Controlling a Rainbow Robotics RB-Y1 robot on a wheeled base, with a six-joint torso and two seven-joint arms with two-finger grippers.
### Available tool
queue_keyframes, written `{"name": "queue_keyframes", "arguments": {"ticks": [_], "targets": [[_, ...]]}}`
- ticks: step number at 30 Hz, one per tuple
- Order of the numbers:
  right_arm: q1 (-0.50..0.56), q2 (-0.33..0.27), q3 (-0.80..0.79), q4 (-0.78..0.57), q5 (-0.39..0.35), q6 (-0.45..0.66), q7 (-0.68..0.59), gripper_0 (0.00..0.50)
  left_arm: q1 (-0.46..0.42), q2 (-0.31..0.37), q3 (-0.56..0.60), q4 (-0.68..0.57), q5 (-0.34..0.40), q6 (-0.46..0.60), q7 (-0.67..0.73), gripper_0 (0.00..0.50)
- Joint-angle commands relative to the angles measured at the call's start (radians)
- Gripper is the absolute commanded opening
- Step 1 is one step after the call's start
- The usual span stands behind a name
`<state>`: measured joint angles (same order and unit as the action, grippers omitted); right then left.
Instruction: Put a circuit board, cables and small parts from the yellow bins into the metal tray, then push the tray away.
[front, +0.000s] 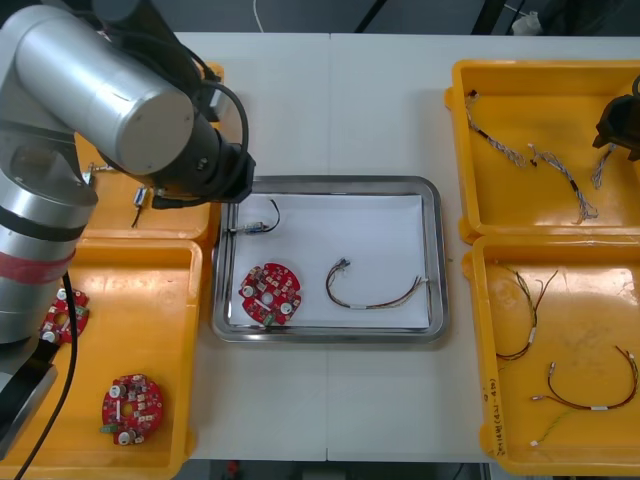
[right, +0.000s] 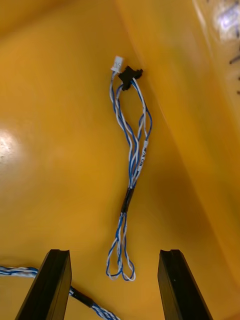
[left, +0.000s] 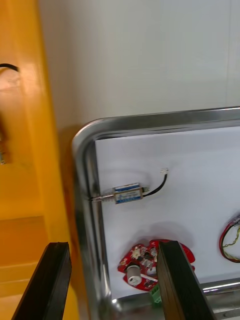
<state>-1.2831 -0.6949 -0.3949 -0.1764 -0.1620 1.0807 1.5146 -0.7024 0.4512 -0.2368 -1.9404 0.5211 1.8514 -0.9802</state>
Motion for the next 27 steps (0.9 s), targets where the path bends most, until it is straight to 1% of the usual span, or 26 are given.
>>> {"name": "queue_keyframes", "arguments": {"ticks": [1,3,6,7,9,15,20,27], "targets": [[-0.048,-0.052,-0.013,-0.003,0.009,-0.018,-0.045,0.5,-0.029,0.073,0.088,-0.068,0.046,0.055,0.055,0.5],[-0.039,-0.052,-0.015,-0.003,-0.001,-0.03,-0.047,0.5,-0.029,0.092,0.119,-0.077,0.068,0.068,0.051,0.5],[-0.012,-0.052,-0.015,-0.003,-0.045,-0.076,-0.044,0.5,-0.029,0.122,0.186,-0.083,0.105,0.068,0.037,0.5],[-0.012,-0.052,-0.015,-0.003,-0.045,-0.076,-0.044,0.5,-0.029,0.122,0.186,-0.083,0.105,0.068,0.037,0.5],[0.01,-0.052,-0.013,-0.002,-0.067,-0.105,-0.039,0.5,-0.028,0.149,0.231,-0.081,0.12,0.068,0.026,0.5],[0.025,-0.052,-0.013,-0.002,-0.082,-0.113,-0.039,0.5,-0.016,0.185,0.275,-0.071,0.125,0.068,0.005,0.5],[0.057,-0.049,-0.013,-0.003,-0.106,-0.131,-0.037,0.5,-0.003,0.219,0.323,-0.012,0.128,0.068,-0.097,0.5],[0.087,-0.037,-0.013,-0.003,-0.122,-0.147,-0.05,0.5,-0.003,0.231,0.381,0.067,0.106,0.068,-0.221,0.5]]}}
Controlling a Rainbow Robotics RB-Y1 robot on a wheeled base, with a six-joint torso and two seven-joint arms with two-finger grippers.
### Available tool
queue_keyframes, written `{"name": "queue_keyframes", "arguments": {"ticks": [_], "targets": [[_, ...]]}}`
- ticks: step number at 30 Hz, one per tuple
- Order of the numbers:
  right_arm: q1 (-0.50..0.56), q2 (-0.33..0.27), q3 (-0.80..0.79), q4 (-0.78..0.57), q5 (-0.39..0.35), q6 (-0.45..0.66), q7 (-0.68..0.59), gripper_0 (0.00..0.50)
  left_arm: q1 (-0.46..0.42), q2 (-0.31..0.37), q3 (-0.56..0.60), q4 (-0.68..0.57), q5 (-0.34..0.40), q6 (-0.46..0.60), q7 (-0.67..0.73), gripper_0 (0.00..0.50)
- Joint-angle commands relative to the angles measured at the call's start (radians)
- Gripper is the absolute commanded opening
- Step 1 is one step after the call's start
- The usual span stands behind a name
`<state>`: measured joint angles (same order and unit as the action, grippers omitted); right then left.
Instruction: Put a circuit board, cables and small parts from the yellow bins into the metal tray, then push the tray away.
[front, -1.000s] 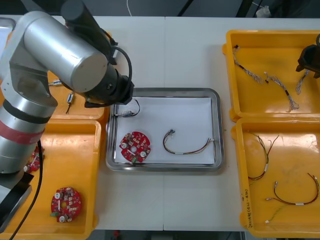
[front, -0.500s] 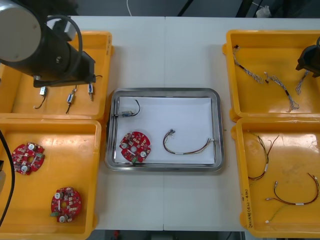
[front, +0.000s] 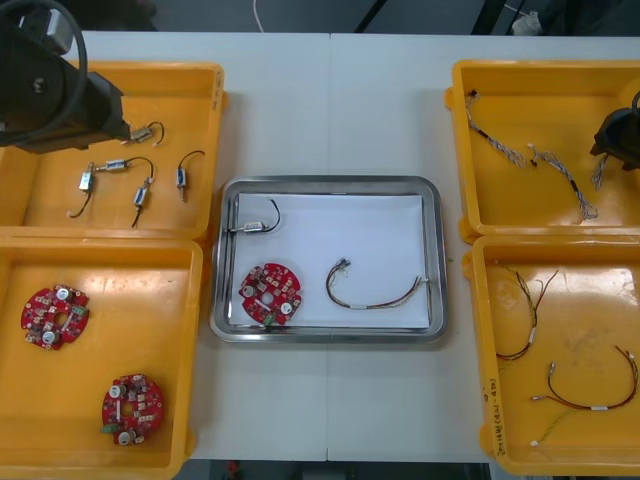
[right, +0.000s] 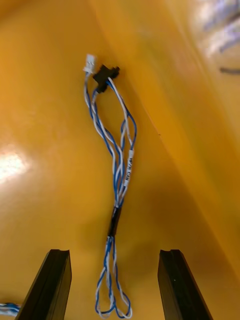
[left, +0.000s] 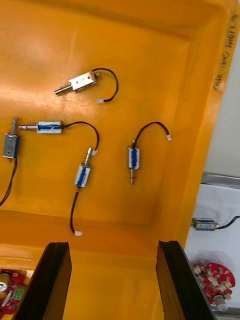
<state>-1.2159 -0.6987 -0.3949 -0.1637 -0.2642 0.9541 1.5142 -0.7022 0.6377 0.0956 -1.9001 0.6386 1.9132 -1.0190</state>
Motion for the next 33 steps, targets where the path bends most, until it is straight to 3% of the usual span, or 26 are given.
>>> {"name": "queue_keyframes", "arguments": {"ticks": [1,7,33], "targets": [[0.021,-0.028,-0.013,-0.014,-0.027,-0.026,-0.049,0.5,-0.003,0.045,0.052,0.036,-0.016,0.007,-0.197,0.5],[0.036,-0.013,-0.013,-0.014,-0.033,-0.031,-0.058,0.5,-0.003,0.05,0.073,0.122,-0.048,0.0,-0.308,0.5],[0.05,0.038,0.031,-0.016,-0.067,-0.034,-0.109,0.5,-0.005,0.053,0.087,0.458,-0.125,-0.319,-0.609,0.5]]}}
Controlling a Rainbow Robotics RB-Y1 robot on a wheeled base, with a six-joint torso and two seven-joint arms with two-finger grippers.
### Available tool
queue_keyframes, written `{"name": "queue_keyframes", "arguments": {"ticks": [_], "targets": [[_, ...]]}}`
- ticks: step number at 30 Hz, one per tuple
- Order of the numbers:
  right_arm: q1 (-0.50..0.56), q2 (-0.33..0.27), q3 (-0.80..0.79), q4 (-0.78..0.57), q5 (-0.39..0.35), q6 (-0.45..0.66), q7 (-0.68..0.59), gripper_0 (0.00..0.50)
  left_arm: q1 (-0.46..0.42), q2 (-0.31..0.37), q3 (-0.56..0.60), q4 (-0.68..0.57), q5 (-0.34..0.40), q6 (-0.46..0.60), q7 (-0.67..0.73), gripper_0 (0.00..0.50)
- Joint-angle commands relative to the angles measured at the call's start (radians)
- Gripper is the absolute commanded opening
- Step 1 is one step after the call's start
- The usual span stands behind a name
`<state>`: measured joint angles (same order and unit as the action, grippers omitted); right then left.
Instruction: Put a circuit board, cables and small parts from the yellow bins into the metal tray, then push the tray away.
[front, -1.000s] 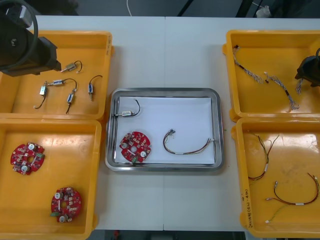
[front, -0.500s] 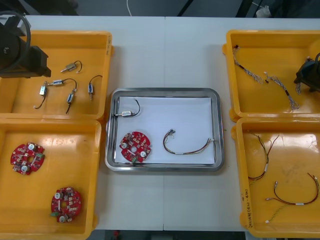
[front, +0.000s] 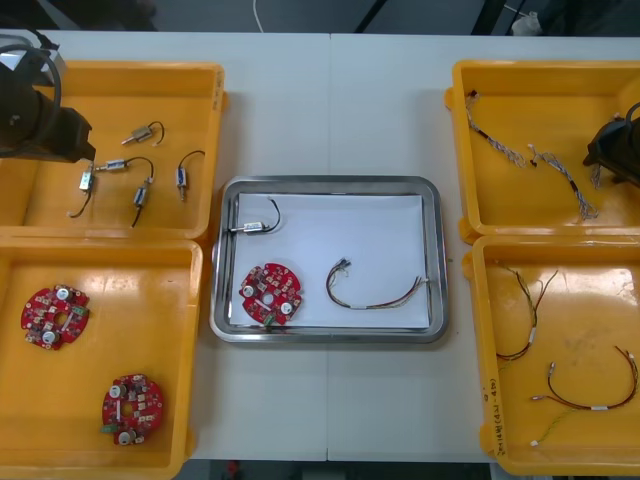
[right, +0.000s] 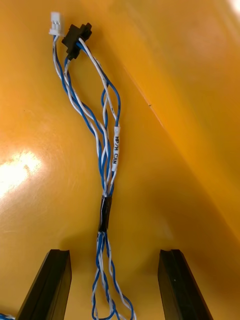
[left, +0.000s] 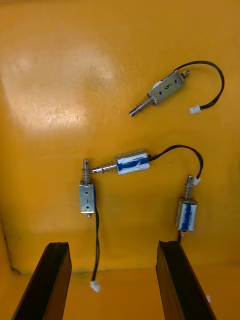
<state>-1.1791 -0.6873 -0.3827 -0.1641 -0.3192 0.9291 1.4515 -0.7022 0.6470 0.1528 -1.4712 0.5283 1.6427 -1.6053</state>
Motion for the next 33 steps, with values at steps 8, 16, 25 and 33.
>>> {"name": "queue_keyframes", "arguments": {"ticks": [8,16,25,33], "targets": [[0.026,0.031,0.021,-0.015,-0.012,-0.009,-0.051,0.372,-0.005,0.043,0.001,0.141,-0.007,-0.172,-0.044,0.5],[0.038,0.038,0.025,-0.015,-0.021,-0.009,-0.046,0.0,-0.005,0.039,-0.059,0.235,-0.007,-0.285,-0.058,0.5],[0.036,0.037,0.068,-0.058,-0.008,0.024,-0.04,0.0,-0.005,0.025,-0.125,0.328,-0.002,-0.363,-0.058,0.5],[0.036,0.025,0.062,-0.207,0.074,0.189,-0.036,0.0,-0.005,0.019,-0.142,0.359,0.001,-0.385,-0.061,0.5]]}}
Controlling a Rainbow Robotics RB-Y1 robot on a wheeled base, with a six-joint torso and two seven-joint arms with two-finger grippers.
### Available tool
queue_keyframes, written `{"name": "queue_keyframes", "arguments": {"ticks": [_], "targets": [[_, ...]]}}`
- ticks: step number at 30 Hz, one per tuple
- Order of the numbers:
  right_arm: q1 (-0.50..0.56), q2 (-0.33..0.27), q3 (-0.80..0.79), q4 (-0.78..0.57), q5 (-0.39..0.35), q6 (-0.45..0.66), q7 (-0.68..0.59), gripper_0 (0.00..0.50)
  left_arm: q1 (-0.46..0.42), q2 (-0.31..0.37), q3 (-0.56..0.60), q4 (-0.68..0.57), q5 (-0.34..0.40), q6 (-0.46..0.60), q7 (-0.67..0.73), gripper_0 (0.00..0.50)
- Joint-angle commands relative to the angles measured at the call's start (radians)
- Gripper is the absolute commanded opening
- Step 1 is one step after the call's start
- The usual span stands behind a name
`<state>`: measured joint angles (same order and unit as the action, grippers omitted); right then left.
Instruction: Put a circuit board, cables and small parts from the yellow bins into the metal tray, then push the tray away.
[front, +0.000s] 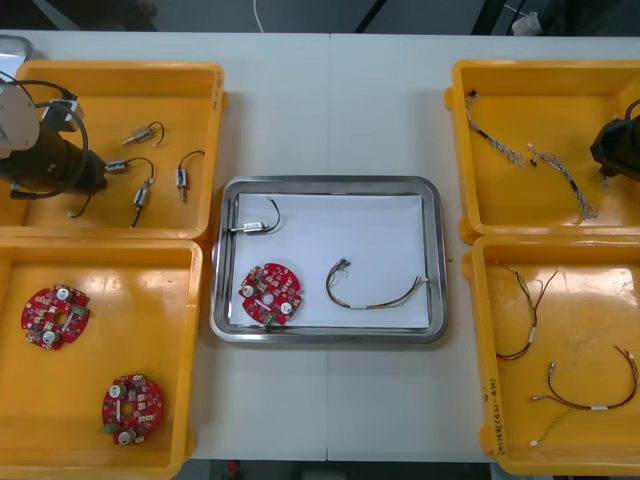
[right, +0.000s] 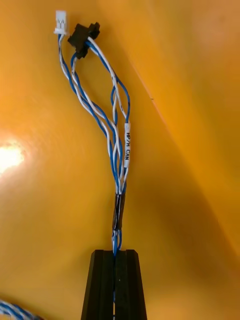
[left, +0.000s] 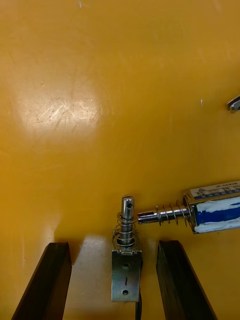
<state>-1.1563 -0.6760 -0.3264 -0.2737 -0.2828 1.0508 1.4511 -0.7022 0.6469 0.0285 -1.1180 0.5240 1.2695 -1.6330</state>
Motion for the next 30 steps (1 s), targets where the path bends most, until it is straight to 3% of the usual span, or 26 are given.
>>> {"name": "queue_keyframes", "arguments": {"ticks": [1,4,5,7,17,22,30], "targets": [[0.013,0.01,0.004,-0.122,0.04,0.101,-0.034,0.0,-0.005,0.017,-0.019,0.006,0.005,-0.012,-0.033,0.5],[0.013,0.003,0.001,-0.191,0.048,0.189,-0.034,0.0,-0.005,0.017,-0.019,0.006,0.005,-0.013,-0.033,0.494],[0.013,0.0,0.0,-0.223,0.051,0.229,-0.032,0.0,-0.005,0.019,-0.019,0.006,0.004,-0.012,-0.033,0.249],[0.013,-0.005,-0.002,-0.274,0.056,0.287,-0.029,0.0,-0.005,0.017,-0.019,0.006,0.005,-0.013,-0.033,0.001],[0.013,-0.016,-0.014,-0.524,0.067,0.603,-0.021,0.0,-0.003,0.019,-0.015,0.004,0.004,-0.013,-0.033,0.0],[0.013,-0.022,-0.02,-0.593,0.079,0.71,-0.021,0.0,-0.003,0.022,-0.001,-0.01,-0.002,-0.007,-0.033,0.0],[0.013,-0.022,-0.025,-0.728,0.073,0.869,-0.015,0.0,-0.005,0.028,0.06,-0.098,-0.021,0.122,-0.031,0.0]]}}
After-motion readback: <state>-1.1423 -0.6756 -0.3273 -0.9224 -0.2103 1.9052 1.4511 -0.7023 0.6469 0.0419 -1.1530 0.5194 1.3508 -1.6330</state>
